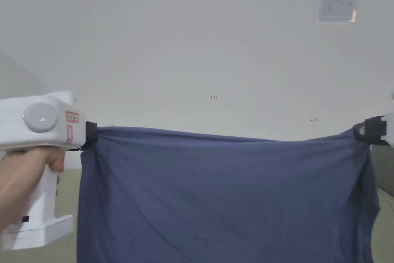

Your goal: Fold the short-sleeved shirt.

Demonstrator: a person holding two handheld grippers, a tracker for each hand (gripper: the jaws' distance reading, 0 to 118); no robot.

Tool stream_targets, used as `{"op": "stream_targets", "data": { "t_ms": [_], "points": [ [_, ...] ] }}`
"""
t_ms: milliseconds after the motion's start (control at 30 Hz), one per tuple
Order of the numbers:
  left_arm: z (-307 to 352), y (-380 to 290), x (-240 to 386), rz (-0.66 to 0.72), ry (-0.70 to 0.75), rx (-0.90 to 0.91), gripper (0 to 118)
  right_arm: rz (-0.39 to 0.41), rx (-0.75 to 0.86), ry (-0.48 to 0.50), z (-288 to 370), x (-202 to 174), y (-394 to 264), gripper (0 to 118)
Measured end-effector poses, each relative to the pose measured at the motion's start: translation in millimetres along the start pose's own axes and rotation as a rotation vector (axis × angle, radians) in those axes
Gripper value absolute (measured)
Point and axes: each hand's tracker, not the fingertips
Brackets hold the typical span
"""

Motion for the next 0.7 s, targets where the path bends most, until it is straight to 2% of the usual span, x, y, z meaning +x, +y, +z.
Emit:
{"op": "stream_targets", "data": {
  "t_ms": [133, 400, 700],
  "points": [
    [-26, 8, 2, 0.0, 0.039, -0.019, 6, 0.009, -0.017, -0.01, -33, -2, 19, 2],
    [-91, 34, 14, -0.003, 0.094, -0.036, 6, 0.086, -0.031, -0.052, -93, -21, 63, 2],
    [-162, 87, 33, -0.014, 0.142, -0.009, 6, 0.09, -0.018, -0.074, -170, -30, 116, 2]
  ]
}}
